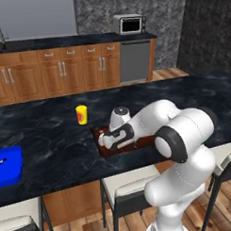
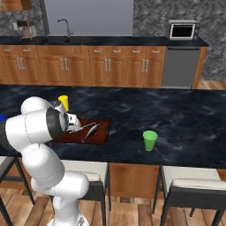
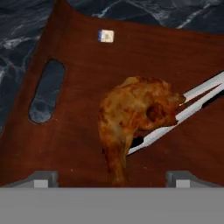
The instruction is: Gather the cucumber and onion from the fridge and place them on a tray on the dining counter. Then gather the fish and chicken drumstick from the fridge and place them on the other tray.
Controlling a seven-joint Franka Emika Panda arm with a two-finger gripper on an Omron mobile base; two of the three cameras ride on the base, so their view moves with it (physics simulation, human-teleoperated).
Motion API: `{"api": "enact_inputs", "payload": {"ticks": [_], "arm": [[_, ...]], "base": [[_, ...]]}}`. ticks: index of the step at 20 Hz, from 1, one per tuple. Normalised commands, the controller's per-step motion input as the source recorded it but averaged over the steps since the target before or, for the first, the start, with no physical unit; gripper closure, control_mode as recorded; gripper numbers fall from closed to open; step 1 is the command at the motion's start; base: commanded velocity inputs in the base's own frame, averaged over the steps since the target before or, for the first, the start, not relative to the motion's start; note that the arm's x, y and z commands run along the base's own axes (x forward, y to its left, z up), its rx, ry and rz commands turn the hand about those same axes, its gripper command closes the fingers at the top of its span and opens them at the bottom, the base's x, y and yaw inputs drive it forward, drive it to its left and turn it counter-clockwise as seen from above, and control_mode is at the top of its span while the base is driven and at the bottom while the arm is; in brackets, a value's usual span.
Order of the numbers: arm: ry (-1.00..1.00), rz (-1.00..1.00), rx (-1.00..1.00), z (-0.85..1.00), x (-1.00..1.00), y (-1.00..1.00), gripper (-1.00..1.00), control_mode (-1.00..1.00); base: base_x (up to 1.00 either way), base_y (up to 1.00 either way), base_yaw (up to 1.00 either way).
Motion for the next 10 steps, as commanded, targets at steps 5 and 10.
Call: {"api": "enact_inputs", "payload": {"ticks": [5,10], "arm": [[0.04,0.0,0.0,0.55,-0.16,0.0,-1.0,-1.0],[0.05,0.0,0.0,0.46,-0.16,0.0,-1.0,-1.0]], "base": [[0.0,0.0,0.0],[0.0,0.0,0.0]]}}
